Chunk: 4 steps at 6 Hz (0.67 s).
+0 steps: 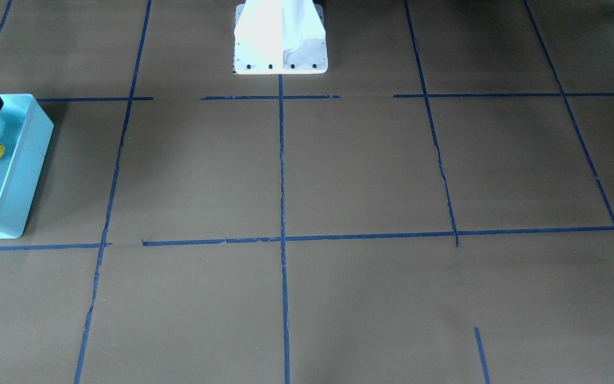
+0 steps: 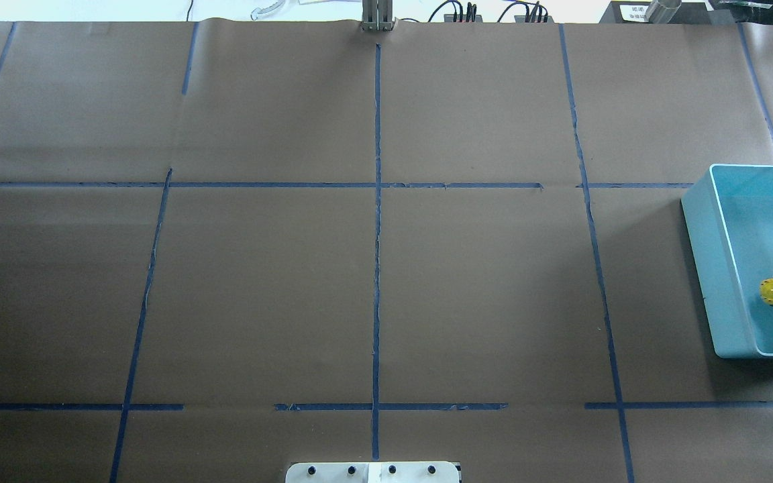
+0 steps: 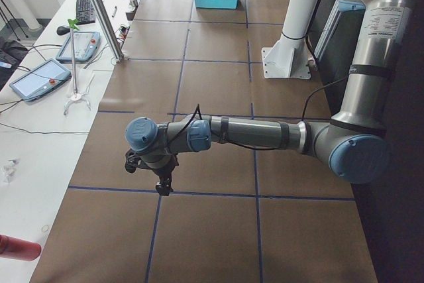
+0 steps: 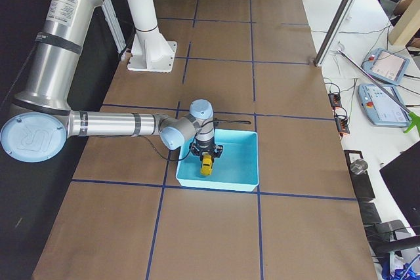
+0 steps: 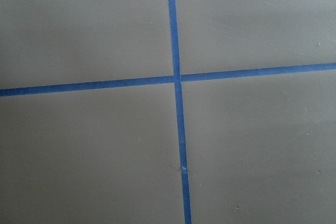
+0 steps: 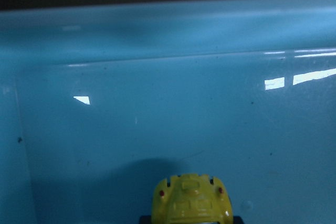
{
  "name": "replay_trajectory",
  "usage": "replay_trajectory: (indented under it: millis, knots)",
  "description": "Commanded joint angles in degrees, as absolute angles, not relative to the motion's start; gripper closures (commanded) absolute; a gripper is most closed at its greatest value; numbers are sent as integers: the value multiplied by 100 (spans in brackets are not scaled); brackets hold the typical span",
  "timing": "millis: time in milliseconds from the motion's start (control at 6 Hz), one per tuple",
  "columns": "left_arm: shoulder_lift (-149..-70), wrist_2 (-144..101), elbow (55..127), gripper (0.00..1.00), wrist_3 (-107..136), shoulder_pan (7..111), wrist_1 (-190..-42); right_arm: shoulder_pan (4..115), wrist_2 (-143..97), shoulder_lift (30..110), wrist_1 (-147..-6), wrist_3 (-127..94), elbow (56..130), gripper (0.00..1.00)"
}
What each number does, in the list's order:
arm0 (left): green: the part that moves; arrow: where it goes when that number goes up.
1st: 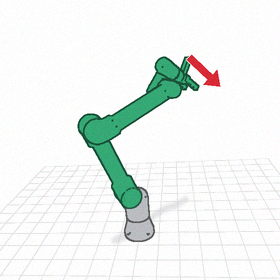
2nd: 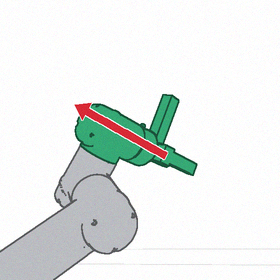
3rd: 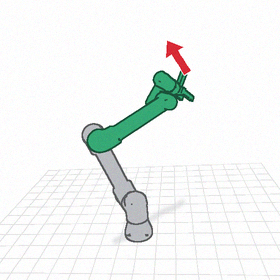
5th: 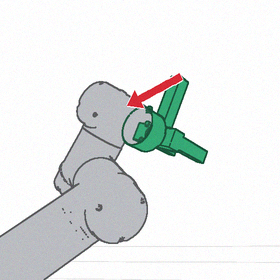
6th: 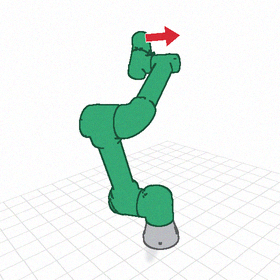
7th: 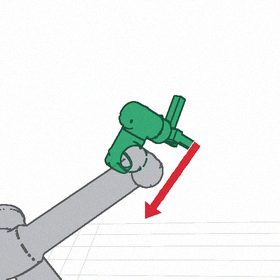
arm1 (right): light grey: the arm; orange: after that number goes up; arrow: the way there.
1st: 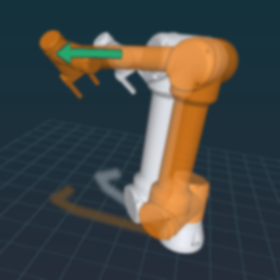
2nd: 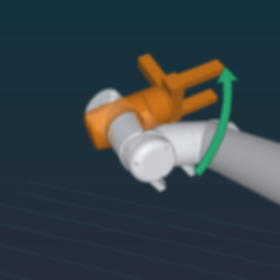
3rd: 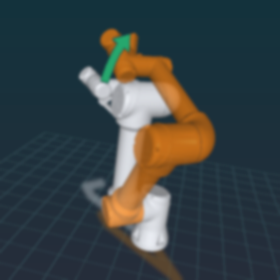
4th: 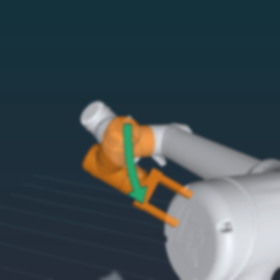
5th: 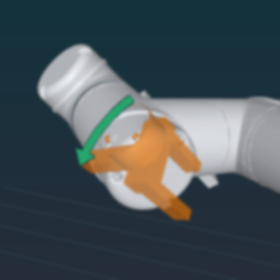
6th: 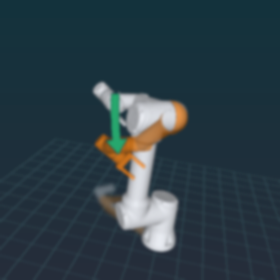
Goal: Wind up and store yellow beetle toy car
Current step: 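Carry the car over the blue bin and lower it inside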
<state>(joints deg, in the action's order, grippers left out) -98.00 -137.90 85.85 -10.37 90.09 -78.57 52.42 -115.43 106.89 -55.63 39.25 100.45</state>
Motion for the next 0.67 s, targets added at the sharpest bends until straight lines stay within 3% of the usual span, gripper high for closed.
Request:
replay_trajectory:
  millis: [0,333,500]
  knots:
    - [-9800,-13790,8578,0,-1037,9009,-7866,5159,-11540,10477,-5555,3911,9835,83]
    - [-9800,-13790,8569,0,-1046,9009,-7866,5168,-11566,10477,-5528,3920,9835,23]
    - [-9809,-13790,8578,0,-1037,9000,-7866,5194,-11593,10520,-5354,3972,9870,0]
